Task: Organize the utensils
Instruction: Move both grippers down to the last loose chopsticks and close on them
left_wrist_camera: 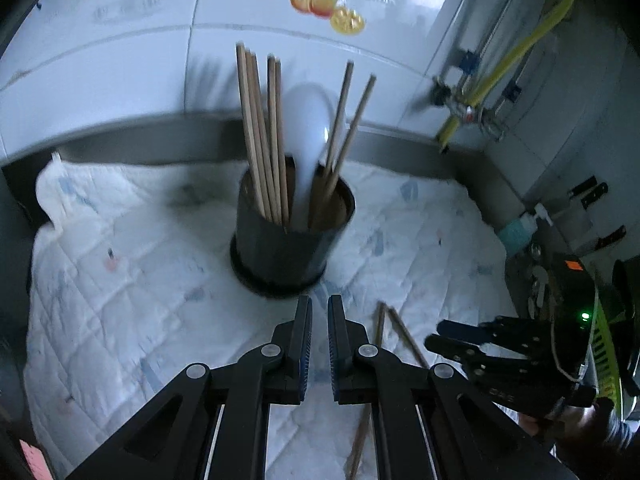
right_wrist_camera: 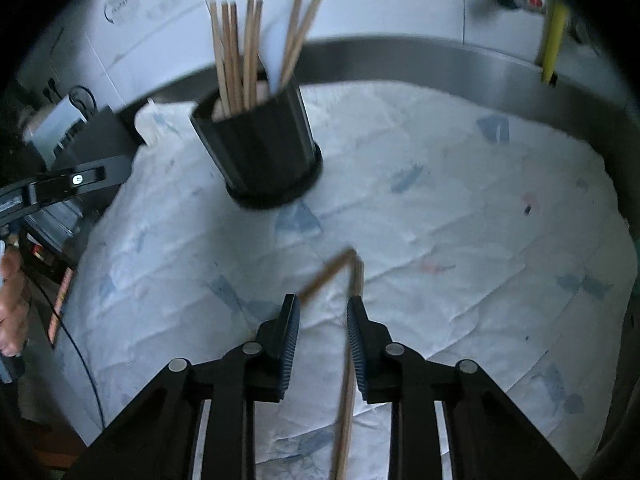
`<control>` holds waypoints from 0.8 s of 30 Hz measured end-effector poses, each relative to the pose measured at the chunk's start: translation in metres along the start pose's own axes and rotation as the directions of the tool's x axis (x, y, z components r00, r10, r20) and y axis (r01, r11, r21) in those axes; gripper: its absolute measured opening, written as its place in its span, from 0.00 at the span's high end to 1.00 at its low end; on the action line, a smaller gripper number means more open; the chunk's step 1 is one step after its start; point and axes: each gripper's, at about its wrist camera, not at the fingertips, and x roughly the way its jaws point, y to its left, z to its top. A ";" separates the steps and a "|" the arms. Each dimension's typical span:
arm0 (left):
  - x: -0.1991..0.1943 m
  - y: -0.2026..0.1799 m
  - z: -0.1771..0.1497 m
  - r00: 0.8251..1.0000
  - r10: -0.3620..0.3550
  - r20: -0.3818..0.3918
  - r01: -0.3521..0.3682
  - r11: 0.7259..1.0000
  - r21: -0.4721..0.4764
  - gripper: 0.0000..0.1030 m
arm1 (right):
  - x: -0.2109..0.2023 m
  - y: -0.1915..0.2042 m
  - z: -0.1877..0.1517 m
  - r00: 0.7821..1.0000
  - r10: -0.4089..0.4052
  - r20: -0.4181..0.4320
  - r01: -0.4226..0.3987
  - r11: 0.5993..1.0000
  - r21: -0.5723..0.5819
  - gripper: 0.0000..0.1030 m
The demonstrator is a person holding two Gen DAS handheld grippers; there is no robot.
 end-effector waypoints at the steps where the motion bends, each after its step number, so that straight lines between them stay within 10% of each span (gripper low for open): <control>1: 0.004 0.000 -0.004 1.000 0.000 -0.012 0.000 1.000 0.000 0.91 | 0.002 -0.001 -0.001 1.000 -0.002 -0.005 0.002 1.000 0.003 0.73; 17: 0.055 -0.014 -0.031 0.985 -0.062 -0.161 0.069 0.997 0.040 0.91 | 0.044 -0.014 -0.001 0.995 -0.063 -0.081 0.065 0.998 0.025 0.91; 24: 0.087 -0.038 -0.036 0.976 -0.075 -0.207 0.094 0.992 0.083 0.59 | 0.025 -0.023 -0.006 0.997 -0.056 -0.044 0.059 0.996 0.066 0.91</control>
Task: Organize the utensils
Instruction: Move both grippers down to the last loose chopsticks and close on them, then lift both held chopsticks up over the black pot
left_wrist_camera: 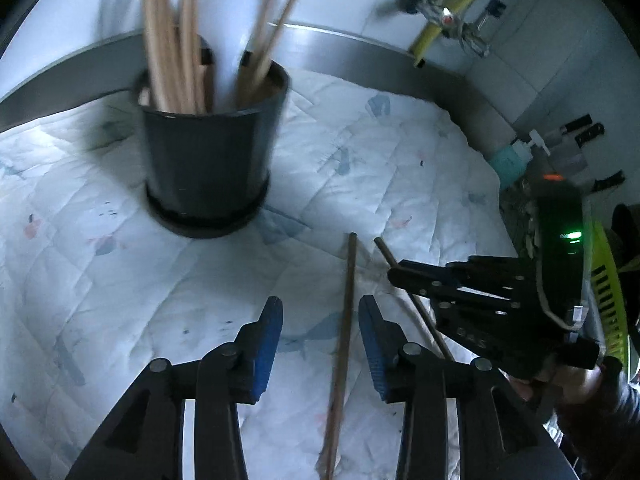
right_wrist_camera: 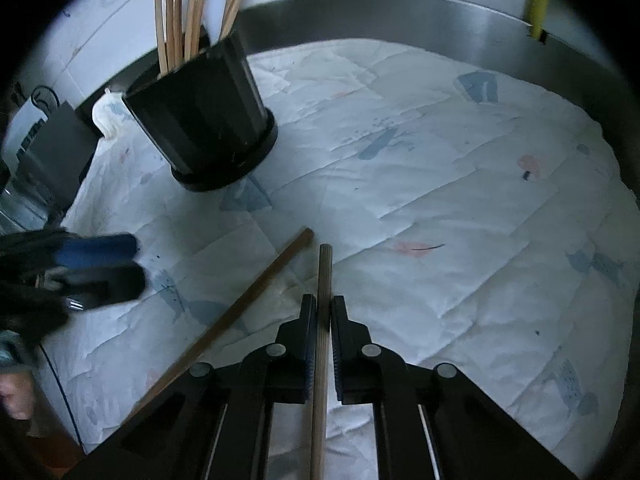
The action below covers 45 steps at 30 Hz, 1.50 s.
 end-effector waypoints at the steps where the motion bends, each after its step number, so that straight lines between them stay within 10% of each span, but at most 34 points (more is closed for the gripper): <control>1: 0.004 -0.003 0.001 1.000 -0.004 -0.005 0.004 1.000 0.008 0.59 | -0.005 -0.002 -0.001 1.000 0.002 0.010 -0.003 1.000 0.008 0.91; 27: 0.090 -0.037 0.019 0.997 0.027 -0.069 -0.013 0.981 0.194 0.84 | -0.090 -0.015 -0.006 0.978 0.005 0.210 -0.024 0.996 0.088 0.91; 45: 0.020 -0.036 0.021 0.993 0.022 0.112 -0.039 0.987 0.153 0.94 | -0.114 -0.004 -0.005 0.960 0.044 0.275 -0.063 0.996 0.059 0.91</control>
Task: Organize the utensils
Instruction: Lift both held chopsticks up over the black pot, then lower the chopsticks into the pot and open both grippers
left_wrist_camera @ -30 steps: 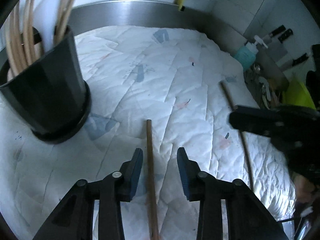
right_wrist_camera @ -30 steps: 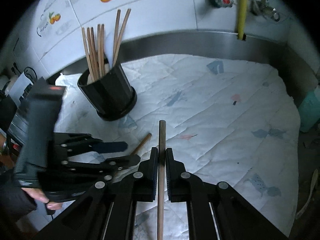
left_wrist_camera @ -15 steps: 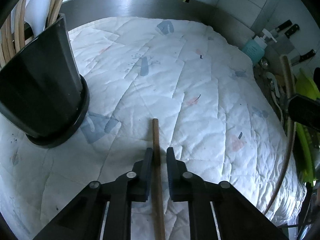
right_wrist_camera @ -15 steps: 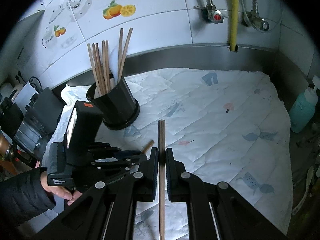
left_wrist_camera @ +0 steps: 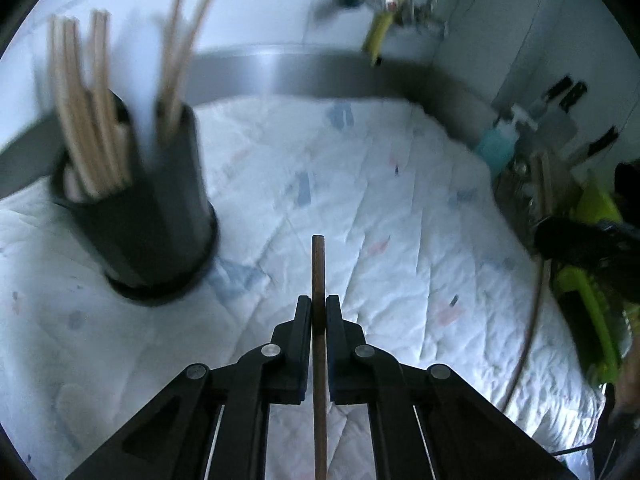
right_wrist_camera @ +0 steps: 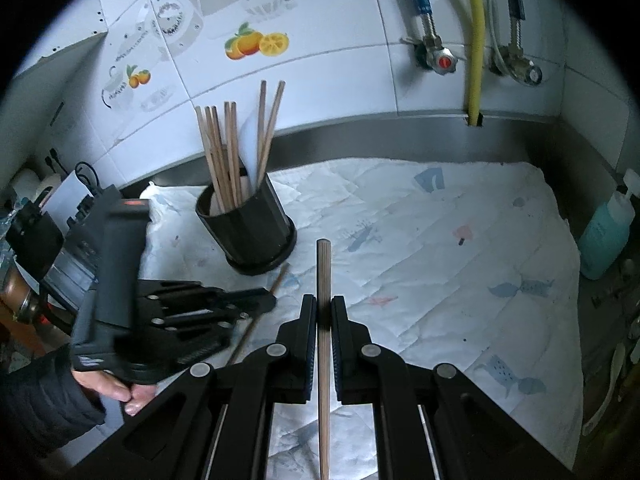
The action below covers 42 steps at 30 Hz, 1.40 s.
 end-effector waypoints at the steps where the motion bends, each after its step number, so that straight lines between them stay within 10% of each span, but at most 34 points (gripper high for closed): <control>1: -0.011 0.002 0.002 1.000 0.002 0.023 -0.002 1.000 -0.008 0.94 | -0.001 0.001 0.002 1.000 0.005 0.004 -0.005 1.000 -0.004 0.91; 12: -0.123 0.026 0.028 0.962 0.066 0.264 -0.045 0.995 -0.087 0.94 | -0.011 0.017 0.028 0.997 0.048 0.066 -0.044 0.997 -0.060 0.91; 27: -0.234 0.068 0.118 0.840 0.164 0.516 -0.105 0.984 -0.141 0.94 | -0.025 0.038 0.093 0.981 0.066 0.184 -0.043 0.991 -0.125 0.91; 42: -0.194 0.110 0.128 0.869 0.196 0.455 -0.125 0.975 -0.183 0.94 | -0.046 0.075 0.143 0.950 0.080 0.301 -0.023 0.982 -0.189 0.91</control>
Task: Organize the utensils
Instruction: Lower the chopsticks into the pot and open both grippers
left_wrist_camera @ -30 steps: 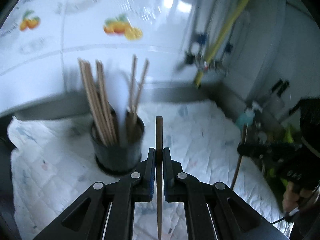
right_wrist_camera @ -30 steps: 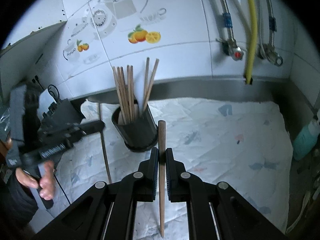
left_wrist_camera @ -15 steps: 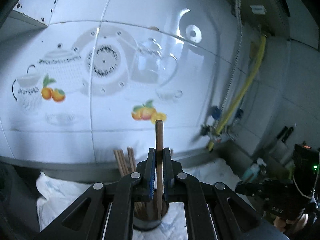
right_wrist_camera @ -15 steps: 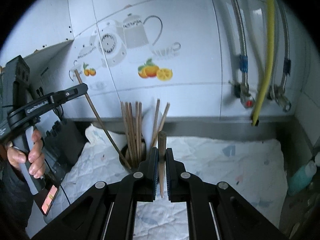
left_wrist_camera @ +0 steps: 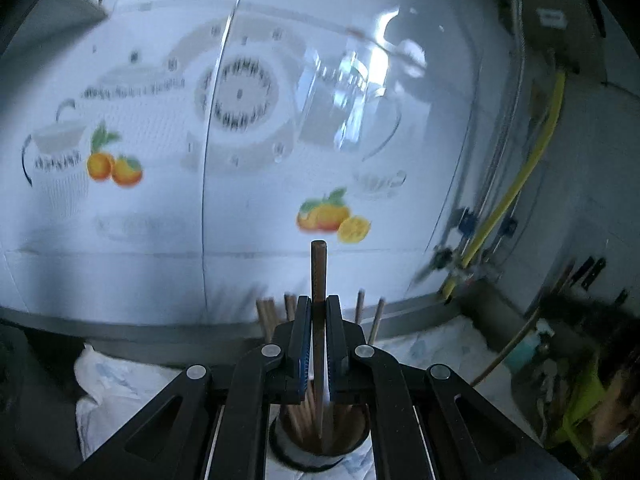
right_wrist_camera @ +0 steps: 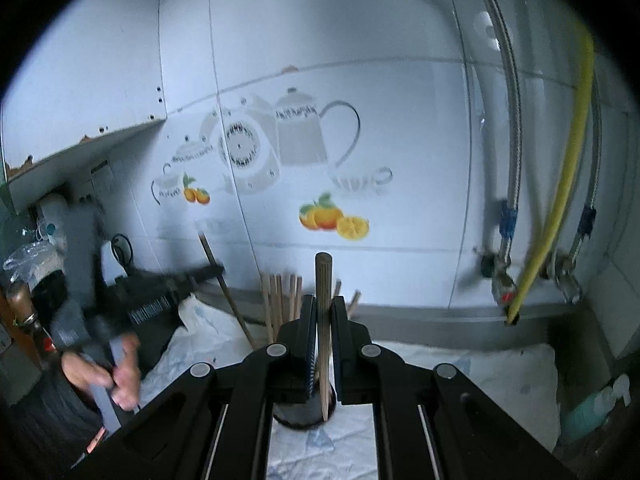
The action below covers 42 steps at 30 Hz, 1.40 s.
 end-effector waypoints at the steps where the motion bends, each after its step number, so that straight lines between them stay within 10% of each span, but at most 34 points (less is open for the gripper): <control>1: 0.004 0.002 -0.004 1.000 0.006 -0.013 -0.006 1.000 -0.001 0.94 | 0.001 0.001 0.003 1.000 0.004 0.008 -0.004 1.000 0.001 0.91; 28: 0.049 0.021 -0.039 0.983 0.029 -0.179 -0.037 0.998 -0.042 0.90 | 0.095 0.010 -0.035 0.986 0.049 -0.157 -0.040 0.997 0.060 0.90; 33: 0.040 0.022 -0.038 0.986 0.067 -0.154 -0.075 0.996 -0.052 0.47 | 0.091 0.006 -0.036 0.987 0.046 -0.155 -0.033 0.996 0.081 0.87; 42: 0.012 0.012 -0.038 0.988 0.107 -0.115 -0.109 0.994 -0.016 0.31 | 0.067 0.009 -0.036 0.992 0.028 -0.119 -0.021 0.998 0.063 0.72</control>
